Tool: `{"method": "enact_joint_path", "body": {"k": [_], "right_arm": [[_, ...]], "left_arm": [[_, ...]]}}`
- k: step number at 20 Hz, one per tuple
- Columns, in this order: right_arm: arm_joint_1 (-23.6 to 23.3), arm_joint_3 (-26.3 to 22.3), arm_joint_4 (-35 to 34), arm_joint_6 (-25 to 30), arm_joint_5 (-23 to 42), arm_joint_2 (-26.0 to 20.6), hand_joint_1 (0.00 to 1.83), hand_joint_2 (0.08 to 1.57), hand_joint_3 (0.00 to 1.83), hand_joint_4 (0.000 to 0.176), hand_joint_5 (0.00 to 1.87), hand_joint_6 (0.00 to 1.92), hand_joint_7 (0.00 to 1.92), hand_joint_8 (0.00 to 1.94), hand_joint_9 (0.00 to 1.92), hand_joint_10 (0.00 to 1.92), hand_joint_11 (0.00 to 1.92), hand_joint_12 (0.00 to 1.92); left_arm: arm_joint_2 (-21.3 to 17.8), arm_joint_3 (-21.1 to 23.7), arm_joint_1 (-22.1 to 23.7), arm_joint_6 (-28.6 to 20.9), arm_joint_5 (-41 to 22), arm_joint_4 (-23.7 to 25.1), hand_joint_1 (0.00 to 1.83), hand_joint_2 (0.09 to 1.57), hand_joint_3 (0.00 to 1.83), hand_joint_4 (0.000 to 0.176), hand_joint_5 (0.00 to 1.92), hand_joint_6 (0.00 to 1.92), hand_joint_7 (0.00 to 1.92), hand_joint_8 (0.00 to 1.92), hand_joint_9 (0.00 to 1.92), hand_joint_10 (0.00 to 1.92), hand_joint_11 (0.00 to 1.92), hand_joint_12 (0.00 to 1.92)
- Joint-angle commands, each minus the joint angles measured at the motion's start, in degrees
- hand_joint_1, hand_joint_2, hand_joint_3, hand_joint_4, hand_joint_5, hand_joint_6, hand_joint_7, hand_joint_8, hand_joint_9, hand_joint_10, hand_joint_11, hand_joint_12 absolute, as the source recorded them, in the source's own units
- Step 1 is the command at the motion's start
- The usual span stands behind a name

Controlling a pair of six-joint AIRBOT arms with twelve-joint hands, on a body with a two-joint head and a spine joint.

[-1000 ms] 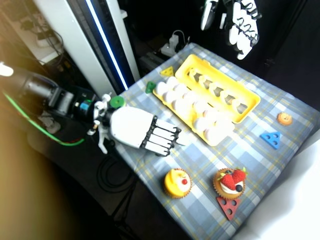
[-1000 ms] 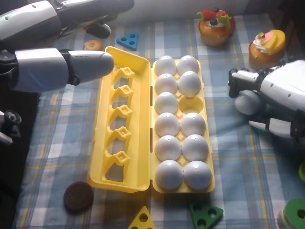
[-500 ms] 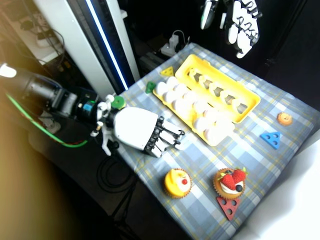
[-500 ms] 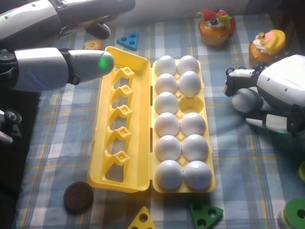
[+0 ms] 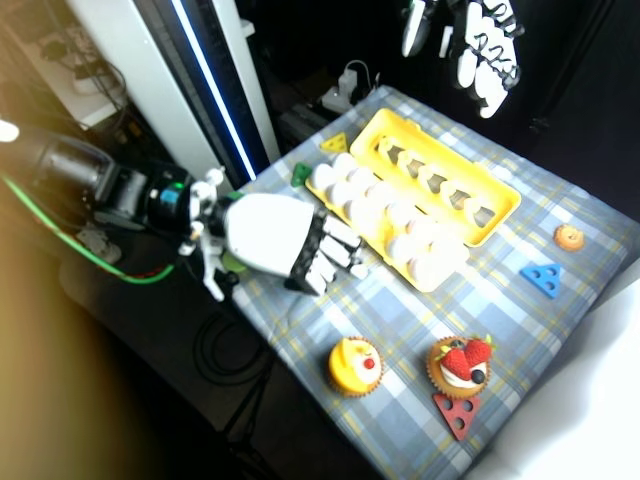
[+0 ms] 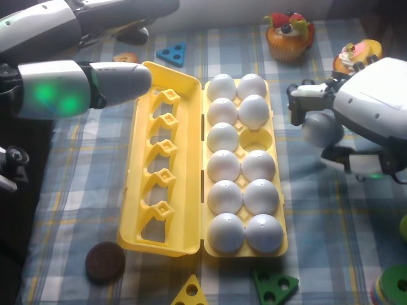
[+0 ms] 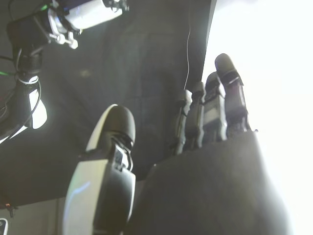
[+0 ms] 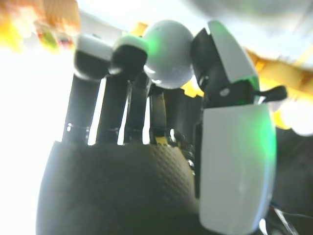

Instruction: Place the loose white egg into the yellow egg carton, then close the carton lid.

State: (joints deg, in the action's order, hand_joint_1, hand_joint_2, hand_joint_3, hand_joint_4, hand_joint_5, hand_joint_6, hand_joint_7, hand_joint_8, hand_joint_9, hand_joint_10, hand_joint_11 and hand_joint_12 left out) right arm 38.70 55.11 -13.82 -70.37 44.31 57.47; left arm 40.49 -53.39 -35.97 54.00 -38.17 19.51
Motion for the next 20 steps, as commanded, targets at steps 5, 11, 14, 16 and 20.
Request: {"method": "enact_joint_path", "body": {"k": [5,11,14,16,20], "right_arm": [[-2.61,-1.04,4.58,-0.01,7.60,-0.66,0.80,1.51,0.04,0.000,0.43,1.88,1.04,1.81,1.32,1.78,1.41,1.87],[-4.98,-1.20,7.75,-0.01,7.57,-0.38,1.11,1.39,0.00,0.000,0.46,1.67,0.58,1.76,0.97,1.82,1.03,1.92],[-6.67,-0.58,9.27,-0.01,6.72,0.87,0.85,1.50,0.02,0.000,0.37,1.91,1.01,1.94,1.31,1.92,1.41,1.92],[-7.30,-0.23,9.95,-0.01,6.21,1.54,0.85,1.51,0.01,0.000,0.35,1.92,1.00,1.94,1.32,1.92,1.42,1.92],[-8.63,1.30,10.72,-0.01,4.42,3.83,1.09,1.42,0.00,0.000,0.34,1.66,0.64,1.81,0.85,1.81,0.90,1.92]], "left_arm": [[0.12,0.00,0.44,-0.24,-6.56,-1.89,0.47,1.37,0.00,0.000,0.13,0.00,0.09,0.00,0.07,0.00,0.00,0.62],[0.20,-0.04,0.47,-0.23,-6.29,-1.89,0.49,1.37,0.00,0.000,0.14,0.00,0.10,0.00,0.09,0.01,0.00,0.72],[0.28,-0.10,0.51,-0.22,-6.21,-1.88,0.48,1.37,0.00,0.000,0.15,0.00,0.10,0.00,0.09,0.00,0.00,0.84],[0.34,-0.15,0.53,-0.21,-6.19,-1.88,0.47,1.38,0.00,0.000,0.14,0.00,0.10,0.00,0.10,0.00,0.00,0.85],[0.68,-0.35,0.53,-0.21,-6.14,-1.87,0.51,1.37,0.00,0.000,0.14,0.00,0.11,0.00,0.10,0.00,0.00,0.72]]}}
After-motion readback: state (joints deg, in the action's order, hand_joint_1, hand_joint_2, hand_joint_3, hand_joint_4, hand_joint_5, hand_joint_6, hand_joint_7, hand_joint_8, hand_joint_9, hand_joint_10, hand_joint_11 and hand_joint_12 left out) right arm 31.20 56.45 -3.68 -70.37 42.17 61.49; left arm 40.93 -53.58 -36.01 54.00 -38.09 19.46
